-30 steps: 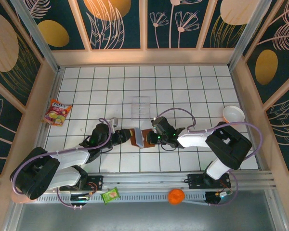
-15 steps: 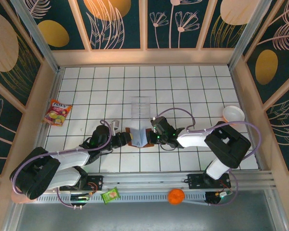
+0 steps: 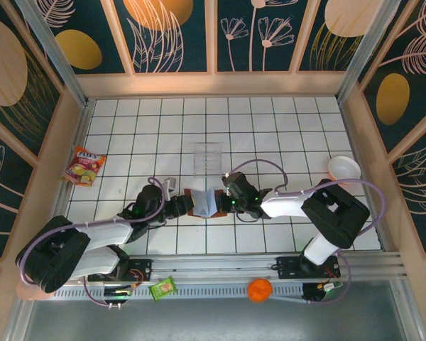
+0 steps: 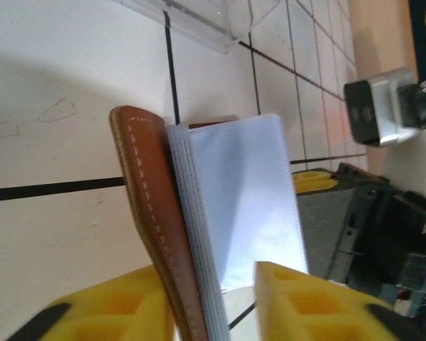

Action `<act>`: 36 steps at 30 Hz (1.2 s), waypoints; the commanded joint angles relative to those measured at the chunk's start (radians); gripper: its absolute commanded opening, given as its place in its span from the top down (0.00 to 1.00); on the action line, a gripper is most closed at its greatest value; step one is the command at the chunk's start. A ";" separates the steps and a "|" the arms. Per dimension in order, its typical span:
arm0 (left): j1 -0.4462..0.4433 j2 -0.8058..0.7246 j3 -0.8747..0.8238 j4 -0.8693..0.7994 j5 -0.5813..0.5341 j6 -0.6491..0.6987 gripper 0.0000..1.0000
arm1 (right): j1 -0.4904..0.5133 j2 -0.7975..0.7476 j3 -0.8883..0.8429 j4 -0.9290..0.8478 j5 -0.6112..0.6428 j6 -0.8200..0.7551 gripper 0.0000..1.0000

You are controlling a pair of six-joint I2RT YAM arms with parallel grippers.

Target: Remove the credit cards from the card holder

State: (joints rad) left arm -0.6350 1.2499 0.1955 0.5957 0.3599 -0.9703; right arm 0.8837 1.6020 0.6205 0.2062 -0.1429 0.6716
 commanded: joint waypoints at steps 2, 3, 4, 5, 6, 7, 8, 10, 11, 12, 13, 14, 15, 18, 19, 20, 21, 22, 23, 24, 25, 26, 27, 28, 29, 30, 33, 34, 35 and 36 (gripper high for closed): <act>-0.003 0.009 0.015 0.018 0.006 0.016 0.79 | 0.008 -0.009 -0.003 -0.081 0.036 0.019 0.82; -0.003 0.004 0.014 0.009 0.002 0.016 0.80 | 0.006 -0.022 -0.006 -0.098 0.050 0.020 0.80; -0.003 -0.004 0.014 -0.001 -0.003 0.015 0.81 | 0.005 -0.037 -0.012 -0.117 0.066 0.021 0.77; -0.003 -0.011 0.009 -0.007 -0.005 0.016 0.81 | 0.001 -0.053 -0.019 -0.130 0.077 0.022 0.75; -0.004 -0.020 0.006 -0.014 -0.010 0.015 0.83 | -0.004 -0.073 -0.029 -0.145 0.088 0.024 0.72; -0.003 -0.027 0.004 -0.024 -0.014 0.015 0.84 | -0.010 -0.095 -0.037 -0.162 0.101 0.027 0.68; -0.004 -0.033 0.001 -0.029 -0.017 0.014 0.84 | -0.016 -0.115 -0.043 -0.178 0.113 0.028 0.65; -0.003 -0.037 -0.001 -0.042 -0.023 0.016 0.84 | -0.026 -0.163 -0.052 -0.215 0.144 0.028 0.58; -0.004 -0.037 -0.004 -0.045 -0.025 0.015 0.84 | -0.030 -0.182 -0.053 -0.234 0.155 0.027 0.56; -0.003 -0.038 -0.006 -0.043 -0.028 0.014 0.84 | -0.033 -0.202 -0.051 -0.257 0.178 0.025 0.55; -0.002 -0.034 -0.009 -0.041 -0.029 0.013 0.84 | -0.035 -0.220 -0.050 -0.274 0.195 0.023 0.52; -0.003 -0.032 -0.009 -0.038 -0.028 0.010 0.84 | -0.038 -0.235 -0.048 -0.290 0.208 0.023 0.50; -0.003 -0.028 -0.008 -0.032 -0.024 0.012 0.84 | -0.041 -0.253 -0.045 -0.305 0.220 0.021 0.49; -0.004 -0.018 -0.008 -0.017 -0.017 0.008 0.82 | -0.052 -0.289 -0.050 -0.310 0.220 0.014 0.47; -0.003 -0.017 -0.008 -0.013 -0.015 0.006 0.80 | -0.054 -0.291 -0.052 -0.306 0.211 0.014 0.46; -0.003 -0.015 -0.005 -0.013 -0.015 0.008 0.78 | -0.057 -0.290 -0.053 -0.306 0.208 0.016 0.46; -0.003 -0.016 0.000 -0.015 -0.013 0.010 0.75 | -0.057 -0.289 -0.053 -0.304 0.209 0.019 0.46; -0.003 -0.018 0.005 -0.018 -0.013 0.010 0.73 | -0.056 -0.295 -0.054 -0.303 0.213 0.023 0.47; -0.004 -0.020 0.009 -0.023 -0.013 0.011 0.71 | -0.054 -0.308 -0.059 -0.290 0.211 0.021 0.46; -0.004 -0.026 0.014 -0.035 -0.015 0.017 0.70 | -0.048 -0.331 -0.066 -0.265 0.210 0.015 0.46; -0.003 -0.036 0.022 -0.054 -0.020 0.025 0.67 | -0.038 -0.363 -0.073 -0.242 0.213 0.007 0.46; -0.003 -0.046 0.027 -0.068 -0.025 0.033 0.64 | -0.030 -0.389 -0.078 -0.224 0.213 -0.001 0.45; -0.003 -0.061 0.032 -0.086 -0.035 0.045 0.59 | -0.024 -0.416 -0.079 -0.210 0.215 -0.012 0.46; -0.003 -0.077 0.040 -0.114 -0.048 0.057 0.54 | -0.019 -0.440 -0.075 -0.204 0.221 -0.022 0.45; -0.003 -0.091 0.046 -0.134 -0.060 0.068 0.51 | -0.016 -0.456 -0.072 -0.203 0.230 -0.030 0.46; -0.003 -0.106 0.053 -0.156 -0.071 0.082 0.48 | -0.013 -0.472 -0.066 -0.203 0.241 -0.040 0.46; -0.006 -0.127 0.079 -0.193 -0.073 0.115 0.44 | -0.012 -0.486 -0.063 -0.165 0.188 -0.073 0.50; -0.005 -0.123 0.087 -0.195 -0.069 0.120 0.44 | -0.017 -0.465 -0.058 -0.145 0.128 -0.083 0.51; -0.006 -0.119 0.093 -0.194 -0.066 0.120 0.44 | -0.020 -0.432 -0.047 -0.134 0.078 -0.086 0.54; -0.006 -0.113 0.099 -0.193 -0.065 0.120 0.44 | -0.019 -0.392 -0.035 -0.125 0.040 -0.085 0.59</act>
State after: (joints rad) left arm -0.6353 1.1347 0.2634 0.4427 0.3031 -0.8864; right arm 0.8642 1.1465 0.5556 0.0257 0.0044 0.6243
